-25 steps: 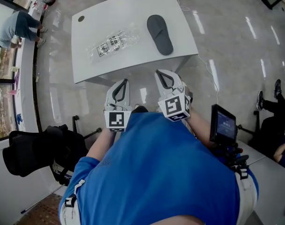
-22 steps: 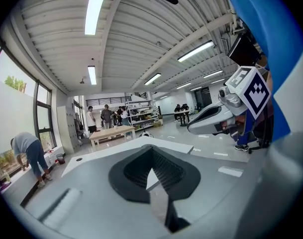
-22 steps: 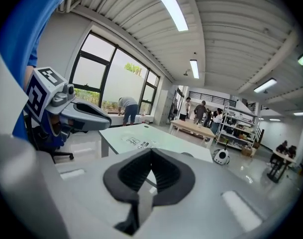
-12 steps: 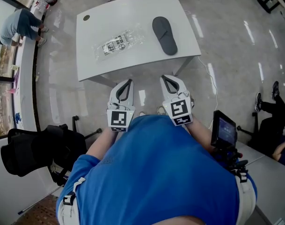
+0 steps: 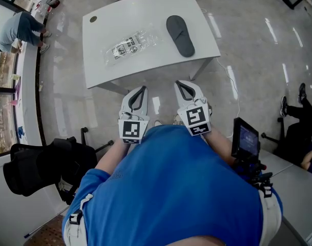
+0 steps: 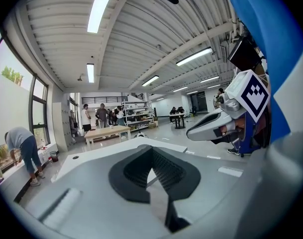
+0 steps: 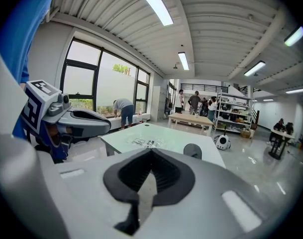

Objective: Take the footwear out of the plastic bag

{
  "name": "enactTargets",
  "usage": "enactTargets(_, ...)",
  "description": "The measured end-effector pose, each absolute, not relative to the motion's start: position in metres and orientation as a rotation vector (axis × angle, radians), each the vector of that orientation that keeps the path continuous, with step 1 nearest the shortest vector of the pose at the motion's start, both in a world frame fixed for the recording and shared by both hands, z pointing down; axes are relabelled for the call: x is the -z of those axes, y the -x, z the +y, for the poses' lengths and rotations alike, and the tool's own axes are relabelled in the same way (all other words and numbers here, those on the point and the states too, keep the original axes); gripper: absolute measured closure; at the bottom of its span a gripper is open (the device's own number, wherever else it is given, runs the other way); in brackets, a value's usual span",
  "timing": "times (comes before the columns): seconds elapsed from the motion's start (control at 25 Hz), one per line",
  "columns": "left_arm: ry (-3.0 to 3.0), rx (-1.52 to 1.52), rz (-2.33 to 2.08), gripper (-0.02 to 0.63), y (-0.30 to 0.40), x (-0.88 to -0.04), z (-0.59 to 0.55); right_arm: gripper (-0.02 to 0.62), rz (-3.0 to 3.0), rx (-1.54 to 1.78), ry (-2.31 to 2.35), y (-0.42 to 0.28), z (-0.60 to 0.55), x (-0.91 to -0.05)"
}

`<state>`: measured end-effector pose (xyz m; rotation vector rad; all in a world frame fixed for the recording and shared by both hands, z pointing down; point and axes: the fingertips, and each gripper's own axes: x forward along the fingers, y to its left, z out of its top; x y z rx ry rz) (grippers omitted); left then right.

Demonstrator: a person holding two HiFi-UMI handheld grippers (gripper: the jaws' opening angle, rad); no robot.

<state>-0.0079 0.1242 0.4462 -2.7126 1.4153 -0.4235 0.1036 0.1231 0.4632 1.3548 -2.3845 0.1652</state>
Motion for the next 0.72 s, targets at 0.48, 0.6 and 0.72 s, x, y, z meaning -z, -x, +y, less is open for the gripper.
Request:
enactTargets(0.48,2.729,0.398,1.402,0.601,0.002,-0.448,0.116,0.593,-2.364,-0.166,-1.381,-0.11,0.117,-0.463)
enactTargets(0.6,2.733,0.399,1.389,0.601,0.0,-0.449,0.115,0.593,-2.361,-0.16,-1.382,-0.111,0.117,-0.463)
enactTargets(0.72,2.737,0.395,1.382,0.601,-0.002,-0.449,0.113,0.593,-2.358,-0.162,-1.387,-0.112,0.116,-0.463)
